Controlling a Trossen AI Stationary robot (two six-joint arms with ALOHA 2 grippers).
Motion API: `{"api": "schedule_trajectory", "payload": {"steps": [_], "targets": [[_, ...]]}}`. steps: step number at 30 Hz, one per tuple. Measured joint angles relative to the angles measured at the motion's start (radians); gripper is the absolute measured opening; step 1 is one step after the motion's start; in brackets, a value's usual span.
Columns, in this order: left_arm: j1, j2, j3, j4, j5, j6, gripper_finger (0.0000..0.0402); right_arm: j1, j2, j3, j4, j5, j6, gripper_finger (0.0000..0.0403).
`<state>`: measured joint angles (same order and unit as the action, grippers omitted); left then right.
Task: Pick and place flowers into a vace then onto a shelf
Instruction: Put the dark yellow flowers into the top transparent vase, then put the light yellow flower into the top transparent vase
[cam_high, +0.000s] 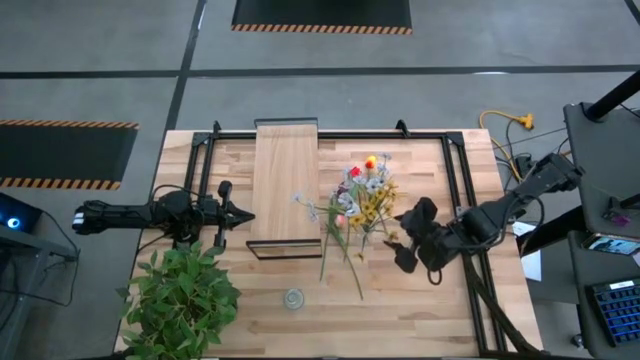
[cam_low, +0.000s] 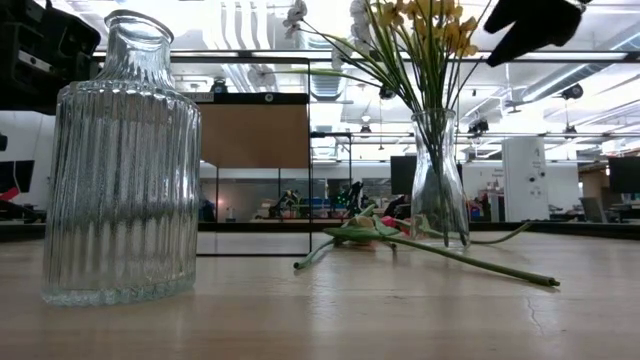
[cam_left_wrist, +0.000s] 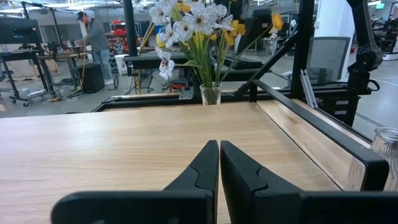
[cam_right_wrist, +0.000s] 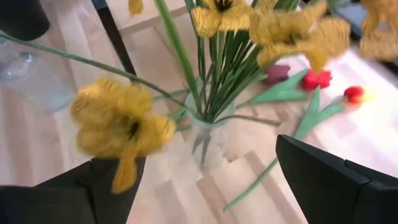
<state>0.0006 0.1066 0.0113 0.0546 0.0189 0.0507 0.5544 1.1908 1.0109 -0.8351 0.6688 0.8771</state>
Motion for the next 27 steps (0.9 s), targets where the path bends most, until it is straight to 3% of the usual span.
{"api": "schedule_trajectory", "payload": {"steps": [5,12,21,27], "targets": [[0.0,0.0,0.0,0.0,0.0,0.0,0.0,0.032,0.0,-0.006,-0.054,-0.062,0.125,0.0345],[0.0,0.0,0.0,0.001,0.0,0.0,0.0,0.046,0.003,-0.058,-0.184,-0.061,0.318,0.0332],[0.0,0.0,0.0,0.001,0.0,0.0,0.0,0.012,0.002,-0.19,-0.19,0.118,0.499,0.0329],[0.0,0.0,0.0,0.001,0.0,0.0,0.0,-0.066,0.002,-0.259,-0.163,0.124,0.572,0.0329]]}}
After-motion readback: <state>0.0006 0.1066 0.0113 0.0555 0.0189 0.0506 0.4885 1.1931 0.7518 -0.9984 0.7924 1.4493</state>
